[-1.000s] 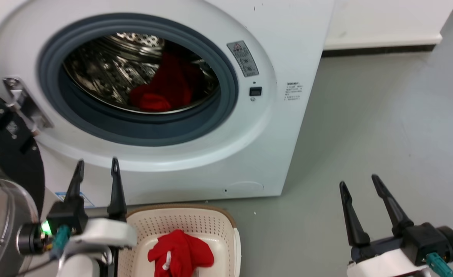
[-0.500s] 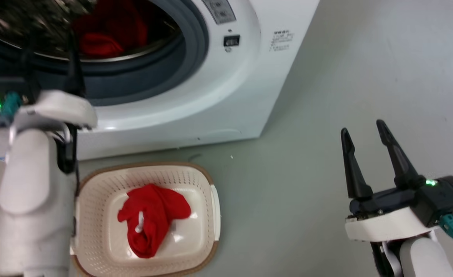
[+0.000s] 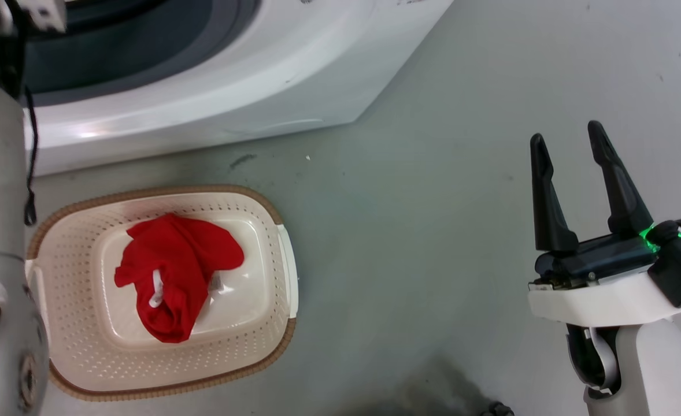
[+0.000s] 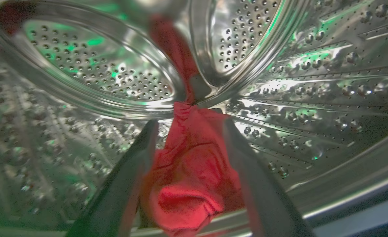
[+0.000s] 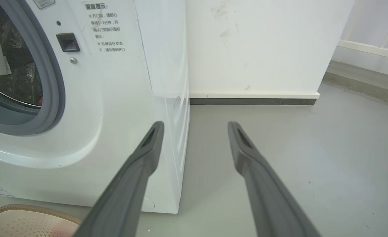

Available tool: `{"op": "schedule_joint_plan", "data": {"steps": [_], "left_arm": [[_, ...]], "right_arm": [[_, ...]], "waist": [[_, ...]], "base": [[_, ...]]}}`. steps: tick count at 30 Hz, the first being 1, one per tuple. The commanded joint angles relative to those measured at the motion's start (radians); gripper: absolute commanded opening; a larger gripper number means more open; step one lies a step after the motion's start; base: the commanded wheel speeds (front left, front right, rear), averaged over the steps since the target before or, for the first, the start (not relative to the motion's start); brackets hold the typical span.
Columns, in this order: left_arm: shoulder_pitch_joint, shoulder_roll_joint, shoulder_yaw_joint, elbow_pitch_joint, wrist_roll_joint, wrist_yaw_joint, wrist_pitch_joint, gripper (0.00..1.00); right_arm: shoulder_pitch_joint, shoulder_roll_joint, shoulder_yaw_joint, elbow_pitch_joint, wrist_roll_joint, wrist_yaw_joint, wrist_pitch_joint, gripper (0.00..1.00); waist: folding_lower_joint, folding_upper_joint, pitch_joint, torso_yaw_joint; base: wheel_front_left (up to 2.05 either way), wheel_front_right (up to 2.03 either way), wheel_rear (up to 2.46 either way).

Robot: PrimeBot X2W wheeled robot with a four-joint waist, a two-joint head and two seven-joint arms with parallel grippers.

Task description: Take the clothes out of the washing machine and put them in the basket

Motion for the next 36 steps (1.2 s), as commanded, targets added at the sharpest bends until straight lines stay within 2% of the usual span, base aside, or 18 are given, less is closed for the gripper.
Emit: {"op": "schedule_joint_plan", "data": {"steps": [1,8,15,19,28,34,36], "left_arm": [[-0.048,0.007,0.003,0.032,-0.008,-0.004,0.020,1.00],[-0.258,0.062,-0.046,0.170,0.007,-0.031,0.203,1.00],[-0.417,0.079,-0.072,0.283,-0.036,-0.043,0.431,1.00],[-0.471,0.088,-0.102,0.323,-0.047,-0.044,0.528,1.00],[-0.532,0.120,-0.158,0.365,-0.048,-0.041,0.617,1.00],[-0.537,0.131,-0.162,0.381,-0.057,-0.030,0.614,1.00],[-0.539,0.135,-0.165,0.382,-0.057,-0.031,0.602,0.00]], "right_arm": [[-0.022,0.002,-0.001,-0.008,0.007,-0.001,-0.003,1.00],[-0.048,0.002,0.000,-0.022,0.033,-0.001,-0.003,1.00],[-0.066,0.002,0.008,-0.038,0.044,-0.001,-0.003,1.00],[-0.076,0.002,0.008,-0.045,0.048,-0.001,-0.003,1.00],[-0.091,0.002,0.016,-0.057,0.064,-0.001,-0.003,1.00],[-0.086,0.002,0.012,-0.055,0.066,-0.001,-0.003,1.00],[-0.089,0.002,0.014,-0.052,0.066,-0.001,-0.003,1.00]], "waist": [[-0.0003,0.0000,0.046,-0.016],[-0.0003,0.0000,0.119,-0.038],[-0.0003,0.0000,0.193,-0.056],[-0.0003,0.0000,0.228,-0.064],[-0.0003,0.0000,0.289,-0.088],[-0.0003,0.0000,0.306,-0.088],[-0.0003,0.0000,0.308,-0.085]], "base": [[0.00,0.00,0.00],[0.00,0.00,0.00],[0.00,0.00,0.00],[0.00,0.00,0.00],[0.00,0.00,0.00],[0.00,0.00,0.00],[0.00,0.00,0.00]]}}
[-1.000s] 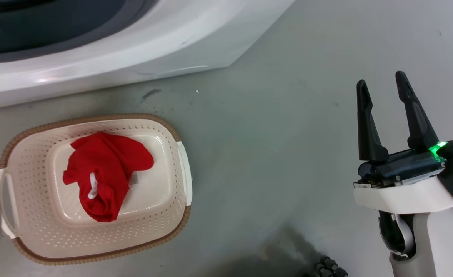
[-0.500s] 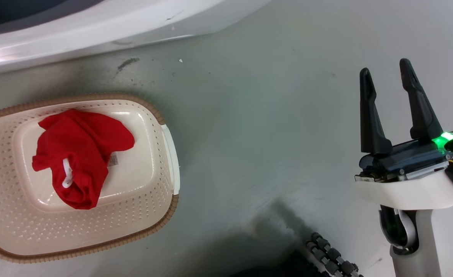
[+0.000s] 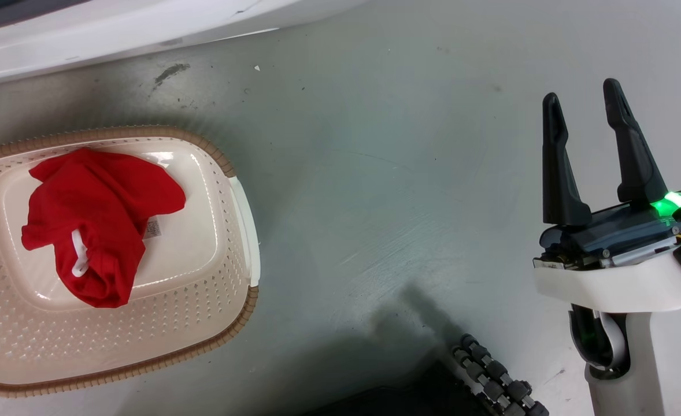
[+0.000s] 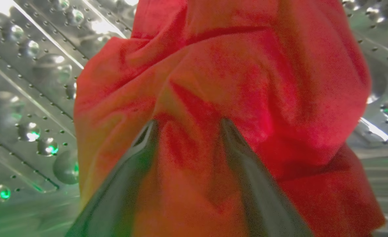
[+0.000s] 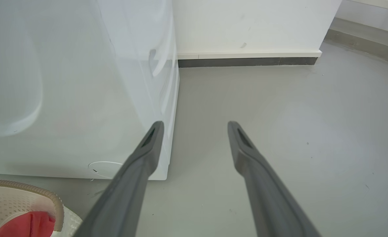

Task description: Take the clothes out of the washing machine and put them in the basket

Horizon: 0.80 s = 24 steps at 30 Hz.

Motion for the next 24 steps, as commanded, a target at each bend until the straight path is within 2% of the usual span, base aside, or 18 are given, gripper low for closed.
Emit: {"op": "schedule_joint_plan", "data": {"steps": [1,7,16,24], "left_arm": [[0.015,0.020,-0.005,0.015,0.001,-0.002,-0.030,0.00],[0.016,0.023,-0.013,0.008,-0.014,-0.005,-0.099,0.00],[0.071,-0.009,-0.014,0.010,-0.055,-0.012,-0.248,0.00],[0.193,-0.073,-0.044,0.016,-0.122,-0.014,-0.402,0.00]], "right_arm": [[-0.017,0.002,0.002,0.002,0.000,-0.001,-0.003,1.00],[-0.022,0.002,-0.003,0.006,-0.006,-0.001,-0.003,1.00],[0.000,0.001,-0.004,0.017,-0.035,-0.001,-0.003,1.00],[0.036,0.002,-0.005,0.044,-0.073,-0.001,-0.003,1.00]], "waist": [[0.0001,0.0000,0.002,0.003],[0.0001,0.0000,-0.011,0.013],[0.0001,0.0000,-0.091,0.040],[0.0001,0.0000,-0.218,0.082]], "base": [[0.00,0.00,0.00],[0.00,0.00,0.00],[0.00,0.00,0.00],[0.00,0.00,0.00]]}}
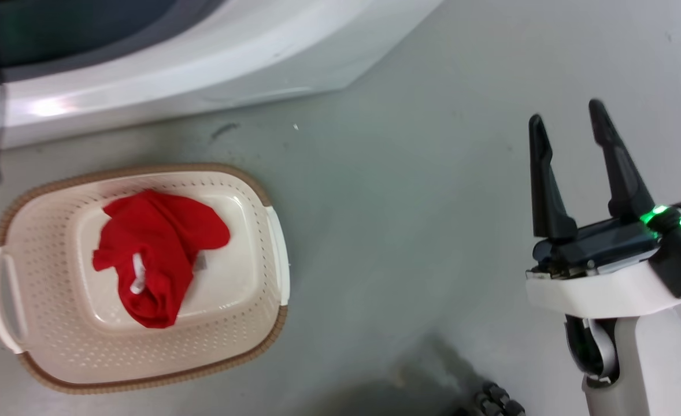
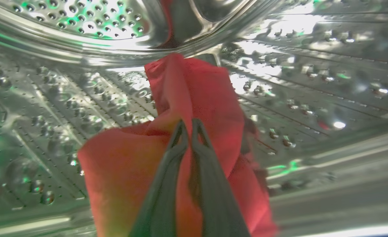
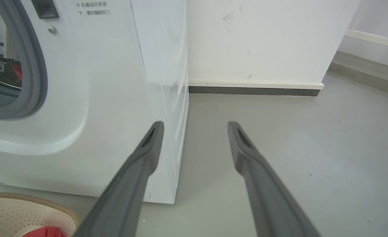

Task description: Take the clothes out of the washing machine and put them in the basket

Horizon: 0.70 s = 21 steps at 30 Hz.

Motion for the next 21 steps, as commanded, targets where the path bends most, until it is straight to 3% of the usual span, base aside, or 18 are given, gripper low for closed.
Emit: {"op": "schedule_joint_plan", "data": {"steps": [1,8,16,21], "left_arm": [[0.039,-0.014,-0.013,-0.002,-0.017,0.000,-0.024,0.00],[0.225,-0.054,-0.097,-0.047,-0.135,-0.001,-0.149,0.00],[0.455,-0.052,-0.206,-0.148,-0.262,-0.001,-0.278,0.00],[0.559,-0.052,-0.223,-0.193,-0.306,-0.001,-0.348,0.00]], "right_arm": [[0.020,0.001,0.000,0.008,-0.010,-0.001,-0.003,1.00],[0.079,0.001,0.011,0.030,-0.037,-0.001,-0.003,1.00],[0.149,0.001,0.019,0.047,-0.066,-0.001,-0.003,1.00],[0.183,0.001,0.023,0.058,-0.084,-0.001,-0.003,1.00]], "waist": [[0.0001,0.0000,-0.058,0.027],[0.0001,0.0000,-0.194,0.064],[0.0001,0.0000,-0.330,0.114],[0.0001,0.0000,-0.406,0.142]], "base": [[0.00,0.00,0.00],[0.00,0.00,0.00],[0.00,0.00,0.00],[0.00,0.00,0.00]]}}
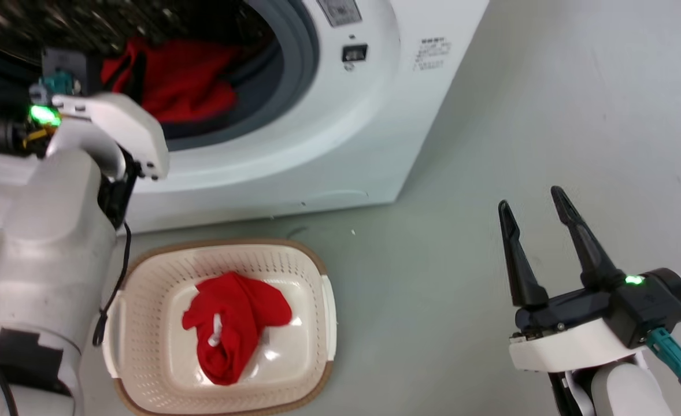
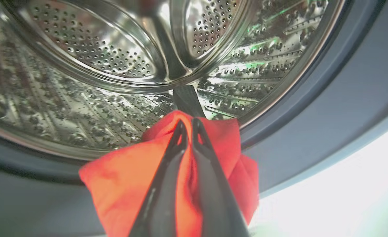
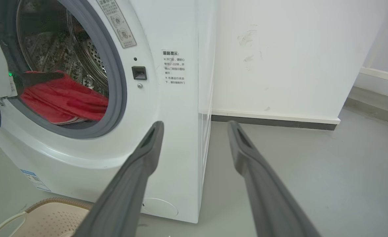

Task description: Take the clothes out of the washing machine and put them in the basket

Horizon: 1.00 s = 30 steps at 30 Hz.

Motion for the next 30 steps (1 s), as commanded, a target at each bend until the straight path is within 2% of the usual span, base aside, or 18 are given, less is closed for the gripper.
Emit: {"op": "schedule_joint_plan", "data": {"steps": [1,9,18,30], "left_arm": [[0.035,-0.003,0.005,-0.016,-0.014,0.000,-0.019,0.00],[0.225,-0.020,0.003,-0.127,-0.018,0.035,-0.057,0.00],[0.469,-0.035,-0.011,-0.329,-0.023,0.089,-0.062,0.00],[0.760,0.016,-0.055,-0.652,-0.038,0.157,0.033,0.00]], "right_arm": [[0.022,0.001,0.000,0.004,-0.009,-0.001,-0.003,1.00],[0.093,0.001,-0.002,0.021,-0.017,-0.001,-0.003,1.00],[0.162,0.001,-0.009,0.039,-0.026,-0.001,-0.003,1.00],[0.193,0.001,-0.006,0.044,-0.018,-0.001,-0.003,1.00]], "waist": [[0.0001,0.0000,-0.064,0.031],[0.0001,0.0000,-0.185,0.053],[0.0001,0.0000,-0.279,0.082],[0.0001,0.0000,-0.325,0.102]], "base": [[0.00,0.00,0.00],[0.00,0.00,0.00],[0.00,0.00,0.00],[0.00,0.00,0.00]]}}
